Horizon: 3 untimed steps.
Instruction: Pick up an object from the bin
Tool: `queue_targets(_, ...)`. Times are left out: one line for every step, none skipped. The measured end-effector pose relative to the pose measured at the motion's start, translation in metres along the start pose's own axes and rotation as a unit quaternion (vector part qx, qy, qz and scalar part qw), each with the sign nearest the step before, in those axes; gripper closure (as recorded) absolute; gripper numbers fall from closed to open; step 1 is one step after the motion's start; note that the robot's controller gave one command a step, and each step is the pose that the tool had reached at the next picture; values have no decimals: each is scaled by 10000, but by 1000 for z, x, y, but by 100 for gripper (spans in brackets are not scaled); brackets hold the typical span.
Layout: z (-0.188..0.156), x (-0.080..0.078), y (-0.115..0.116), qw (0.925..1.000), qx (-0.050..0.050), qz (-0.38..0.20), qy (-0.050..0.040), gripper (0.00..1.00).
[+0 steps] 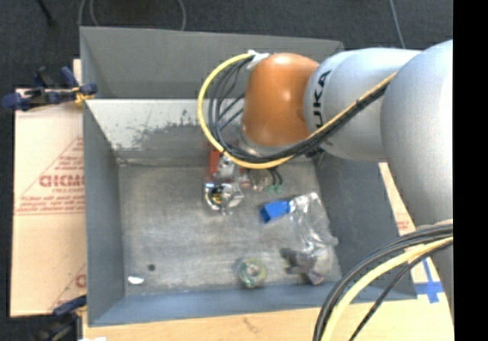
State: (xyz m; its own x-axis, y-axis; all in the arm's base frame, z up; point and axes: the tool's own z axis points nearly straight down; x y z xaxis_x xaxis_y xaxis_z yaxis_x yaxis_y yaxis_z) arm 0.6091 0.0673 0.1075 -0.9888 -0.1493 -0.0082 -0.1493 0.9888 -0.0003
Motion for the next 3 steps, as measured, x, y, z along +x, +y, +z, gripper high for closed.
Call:
queue_targets(-23,-2,-1,10000,0,6,-3,100)
queue_targets(-46,-4,-2,10000,0,14,-9,100)
queue_targets(-70,-6,-2,10000,0,25,-17,100)
